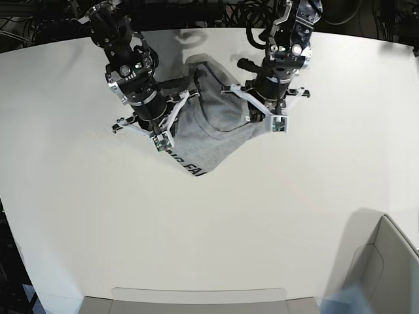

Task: Fold the T-shirt properly
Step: 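Grasp the folded bundle with both grippers and flatten it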

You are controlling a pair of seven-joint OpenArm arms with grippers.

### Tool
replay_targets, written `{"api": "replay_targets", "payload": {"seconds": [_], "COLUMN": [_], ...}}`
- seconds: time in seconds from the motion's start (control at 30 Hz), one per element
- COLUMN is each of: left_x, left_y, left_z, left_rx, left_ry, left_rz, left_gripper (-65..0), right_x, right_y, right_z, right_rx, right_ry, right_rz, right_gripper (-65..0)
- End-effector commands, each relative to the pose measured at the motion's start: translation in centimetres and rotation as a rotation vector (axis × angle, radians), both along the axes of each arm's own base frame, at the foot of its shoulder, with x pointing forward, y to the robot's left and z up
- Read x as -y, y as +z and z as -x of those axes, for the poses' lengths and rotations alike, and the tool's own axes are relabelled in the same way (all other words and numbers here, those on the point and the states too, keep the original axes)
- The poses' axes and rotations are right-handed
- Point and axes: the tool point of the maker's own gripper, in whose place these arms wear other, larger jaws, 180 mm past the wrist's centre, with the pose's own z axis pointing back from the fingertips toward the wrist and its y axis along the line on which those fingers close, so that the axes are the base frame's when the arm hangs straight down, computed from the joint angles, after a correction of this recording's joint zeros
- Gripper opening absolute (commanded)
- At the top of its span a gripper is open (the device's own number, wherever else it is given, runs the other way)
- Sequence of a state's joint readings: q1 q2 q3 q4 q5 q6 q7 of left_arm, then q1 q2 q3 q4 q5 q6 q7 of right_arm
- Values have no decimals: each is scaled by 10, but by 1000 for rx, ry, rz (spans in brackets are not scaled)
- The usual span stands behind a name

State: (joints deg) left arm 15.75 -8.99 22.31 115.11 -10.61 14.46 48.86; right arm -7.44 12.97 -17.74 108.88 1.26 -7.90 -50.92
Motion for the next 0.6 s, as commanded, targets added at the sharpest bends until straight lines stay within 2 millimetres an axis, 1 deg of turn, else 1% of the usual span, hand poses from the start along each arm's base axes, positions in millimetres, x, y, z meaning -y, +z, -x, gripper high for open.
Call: {"api": "replay_targets", "payload": {"seconds": [0.0, 0.03, 0.1, 0.2, 0.3, 0.33, 0.4, 0.47, 0.53, 0.57], "left_x": [8, 14, 21, 17, 13, 12, 12, 10, 9, 8], "left_y": [1, -7, -20, -45, -58, -58, -51, -49, -47, -43], "left_z": [2, 5, 3, 6, 8, 4, -12, -24, -34, -40], "left_rx": [5, -18, -50, -112, -141, -135, -104, -91, -79, -65], "left_ry": [-22, -40, -68, -67, -64, -63, -61, -59, -59, -56], "left_rz": [7, 3, -12, -46, -63, -67, -74, -84, -93, -94], "left_gripper": [-632, -632, -632, -632, -632, -632, -632, -632, -632, -632], "right_x": [4, 5, 7, 6, 6, 4, 3, 1, -3, -5], "right_y": [0, -7, -14, -17, -17, -16, -16, -16, -9, -4], "right_z": [-2, 0, 2, 5, 6, 6, 6, 7, 5, 3], "right_rx": [5, -17, -42, -53, -54, -54, -53, -53, -37, -23], "right_ry": [15, 30, 34, 34, 36, 36, 40, 46, 49, 42], "right_rz": [4, 7, 7, 2, 0, -4, -6, -9, -23, -37], "right_gripper": [-650, -650, -650, -650, -650, -650, -650, -650, -650, -650]}}
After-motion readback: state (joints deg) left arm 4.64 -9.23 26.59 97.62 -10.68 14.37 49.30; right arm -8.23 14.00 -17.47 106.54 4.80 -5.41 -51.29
